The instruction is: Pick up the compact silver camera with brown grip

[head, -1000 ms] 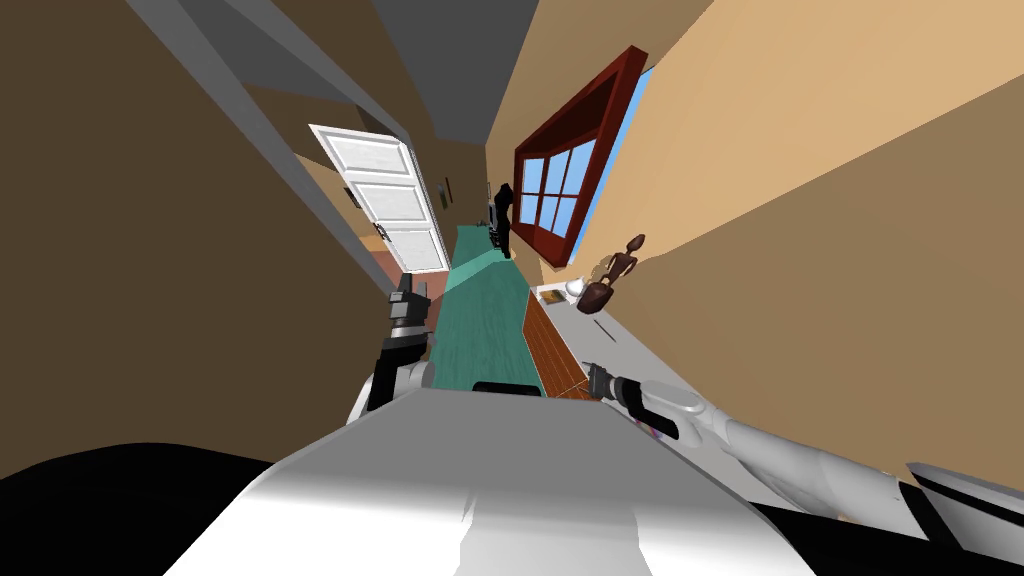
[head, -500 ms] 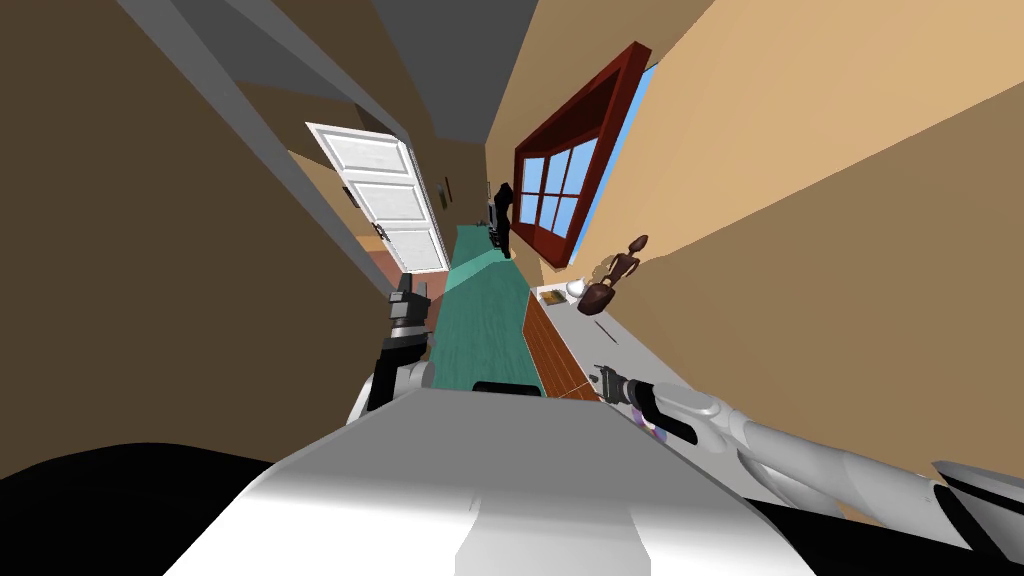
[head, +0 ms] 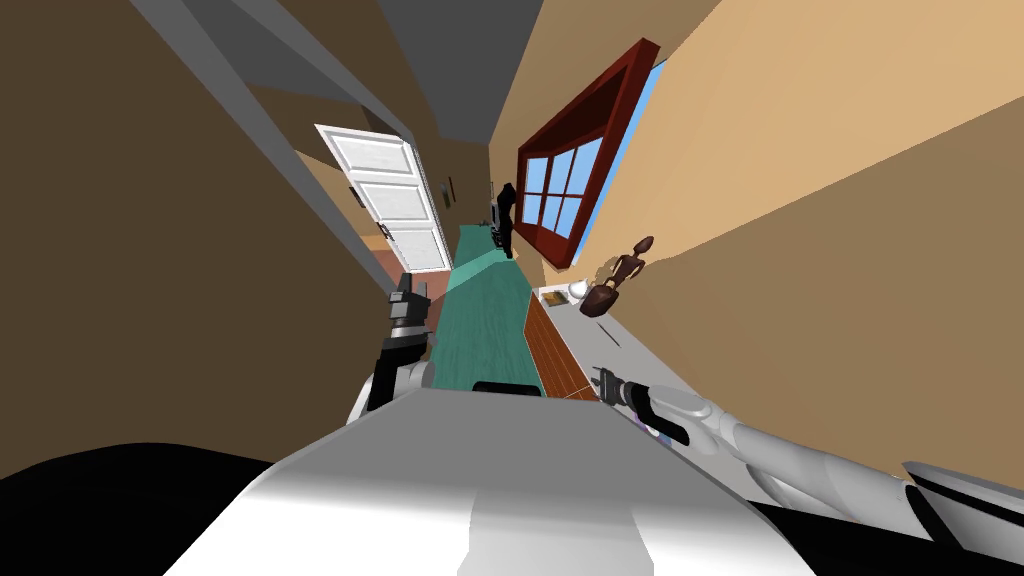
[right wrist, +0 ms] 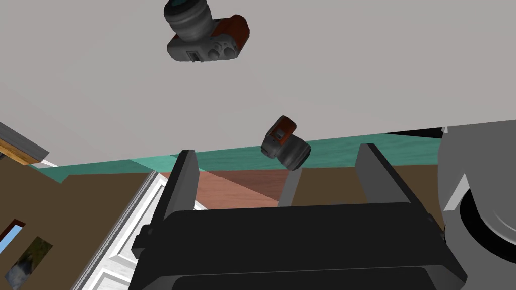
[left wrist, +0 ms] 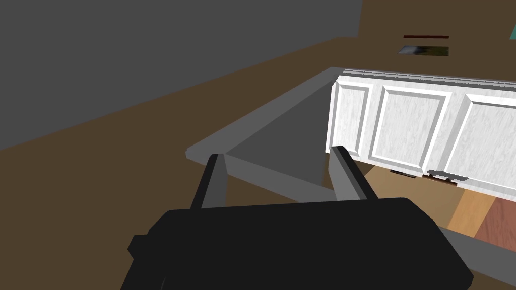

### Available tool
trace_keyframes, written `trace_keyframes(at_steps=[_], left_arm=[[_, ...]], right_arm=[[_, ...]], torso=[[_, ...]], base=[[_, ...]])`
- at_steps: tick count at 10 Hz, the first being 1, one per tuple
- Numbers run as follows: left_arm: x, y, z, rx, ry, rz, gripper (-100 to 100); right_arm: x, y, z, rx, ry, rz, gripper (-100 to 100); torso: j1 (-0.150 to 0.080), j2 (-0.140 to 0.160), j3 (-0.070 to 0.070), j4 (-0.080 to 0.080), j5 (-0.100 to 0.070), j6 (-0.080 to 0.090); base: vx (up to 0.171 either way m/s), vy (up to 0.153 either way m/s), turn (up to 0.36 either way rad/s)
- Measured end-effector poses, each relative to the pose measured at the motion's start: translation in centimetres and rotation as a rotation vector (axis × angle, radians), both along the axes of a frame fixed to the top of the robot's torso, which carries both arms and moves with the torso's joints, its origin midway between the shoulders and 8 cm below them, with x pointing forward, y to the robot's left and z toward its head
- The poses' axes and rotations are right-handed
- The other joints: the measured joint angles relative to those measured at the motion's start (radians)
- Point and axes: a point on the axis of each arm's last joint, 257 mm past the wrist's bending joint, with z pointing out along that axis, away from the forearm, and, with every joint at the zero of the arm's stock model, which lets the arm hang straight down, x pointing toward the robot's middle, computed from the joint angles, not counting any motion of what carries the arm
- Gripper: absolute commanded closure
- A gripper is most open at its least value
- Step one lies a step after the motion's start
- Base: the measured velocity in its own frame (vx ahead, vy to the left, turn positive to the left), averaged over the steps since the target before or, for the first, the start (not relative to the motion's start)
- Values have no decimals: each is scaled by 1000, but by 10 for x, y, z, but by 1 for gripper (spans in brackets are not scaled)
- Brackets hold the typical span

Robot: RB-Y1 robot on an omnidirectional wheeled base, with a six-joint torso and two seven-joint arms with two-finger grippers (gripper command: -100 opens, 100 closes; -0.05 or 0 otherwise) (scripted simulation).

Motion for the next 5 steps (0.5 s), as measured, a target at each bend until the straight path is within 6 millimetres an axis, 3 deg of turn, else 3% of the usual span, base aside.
trace_keyframes(at_steps=[4,5], left_arm=[[0,0,0,0,0,0,0],[0,0,0,0,0,0,0]], right_arm=[[1,0,0,0,-1,1,100],[1,0,0,0,-1,1,0]], torso=[[-1,0,0,-1,-1,0],[-1,0,-1,-1,-1,0]], base=[[0,0,0],[0,0,0]])
